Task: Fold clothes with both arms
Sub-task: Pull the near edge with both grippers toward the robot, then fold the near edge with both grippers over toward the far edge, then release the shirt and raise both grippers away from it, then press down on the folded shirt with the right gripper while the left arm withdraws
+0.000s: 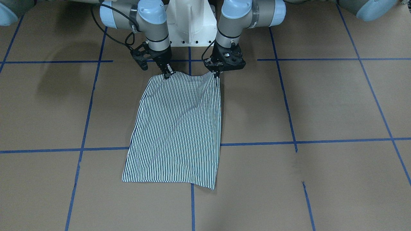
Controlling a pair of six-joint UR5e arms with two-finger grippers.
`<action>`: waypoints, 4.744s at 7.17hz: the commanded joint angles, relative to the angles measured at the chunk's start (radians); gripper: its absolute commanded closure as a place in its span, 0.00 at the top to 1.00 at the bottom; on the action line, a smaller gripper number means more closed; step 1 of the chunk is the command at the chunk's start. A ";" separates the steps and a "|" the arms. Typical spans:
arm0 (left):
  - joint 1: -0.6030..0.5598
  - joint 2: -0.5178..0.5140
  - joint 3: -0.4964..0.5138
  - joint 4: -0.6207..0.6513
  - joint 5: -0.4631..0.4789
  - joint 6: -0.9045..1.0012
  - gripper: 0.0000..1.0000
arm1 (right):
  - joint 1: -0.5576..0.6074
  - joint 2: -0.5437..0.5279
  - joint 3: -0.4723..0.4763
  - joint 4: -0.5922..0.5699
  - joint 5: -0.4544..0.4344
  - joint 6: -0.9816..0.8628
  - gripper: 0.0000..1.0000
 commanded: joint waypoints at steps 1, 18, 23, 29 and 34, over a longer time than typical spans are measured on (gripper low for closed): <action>0.087 0.024 -0.082 0.037 0.001 -0.096 0.00 | -0.038 -0.052 0.101 0.002 0.000 -0.064 0.00; -0.412 -0.163 0.494 -0.341 0.003 0.127 1.00 | 0.378 0.349 -0.702 0.471 -0.035 -0.592 1.00; -0.516 -0.069 0.408 -0.324 -0.157 0.287 1.00 | 0.433 0.391 -0.652 0.396 0.115 -0.842 1.00; -0.644 0.055 0.307 -0.243 -0.181 0.543 1.00 | 0.206 0.543 -0.697 0.121 -0.103 -1.385 1.00; -0.659 0.060 0.315 -0.242 -0.181 0.543 1.00 | 0.203 0.601 -0.897 0.280 -0.138 -1.405 1.00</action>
